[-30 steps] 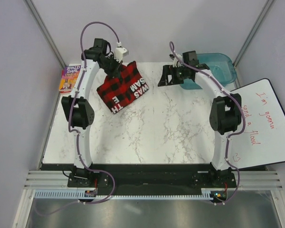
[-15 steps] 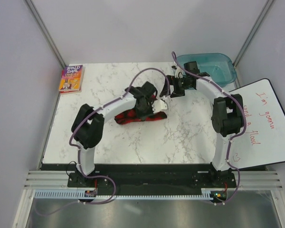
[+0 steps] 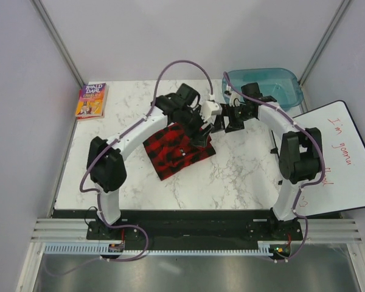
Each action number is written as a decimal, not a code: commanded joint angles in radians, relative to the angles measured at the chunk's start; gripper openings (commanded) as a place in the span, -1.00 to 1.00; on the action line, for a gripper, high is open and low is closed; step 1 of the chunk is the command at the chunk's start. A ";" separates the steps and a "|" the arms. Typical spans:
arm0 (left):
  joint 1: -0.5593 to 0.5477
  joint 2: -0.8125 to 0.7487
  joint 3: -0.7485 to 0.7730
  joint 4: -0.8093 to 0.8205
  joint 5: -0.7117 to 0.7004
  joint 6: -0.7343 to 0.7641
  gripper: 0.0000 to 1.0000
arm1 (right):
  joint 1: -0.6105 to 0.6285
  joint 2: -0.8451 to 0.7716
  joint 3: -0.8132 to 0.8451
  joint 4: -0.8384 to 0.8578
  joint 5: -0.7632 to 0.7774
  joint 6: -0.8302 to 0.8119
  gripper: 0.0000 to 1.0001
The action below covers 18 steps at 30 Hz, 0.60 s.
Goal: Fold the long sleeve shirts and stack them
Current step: Fold the shirt
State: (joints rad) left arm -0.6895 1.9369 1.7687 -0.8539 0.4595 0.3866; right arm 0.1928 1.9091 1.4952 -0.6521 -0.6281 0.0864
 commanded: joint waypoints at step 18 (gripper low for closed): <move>0.429 0.140 -0.234 -0.076 -0.147 0.043 -0.96 | 0.106 -0.033 -0.043 -0.116 -0.002 -0.163 -0.10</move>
State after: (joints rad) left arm -0.2928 2.1780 1.6878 -0.8883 0.3988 0.4686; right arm 0.3016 1.8877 1.4513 -0.7364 -0.6308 -0.0265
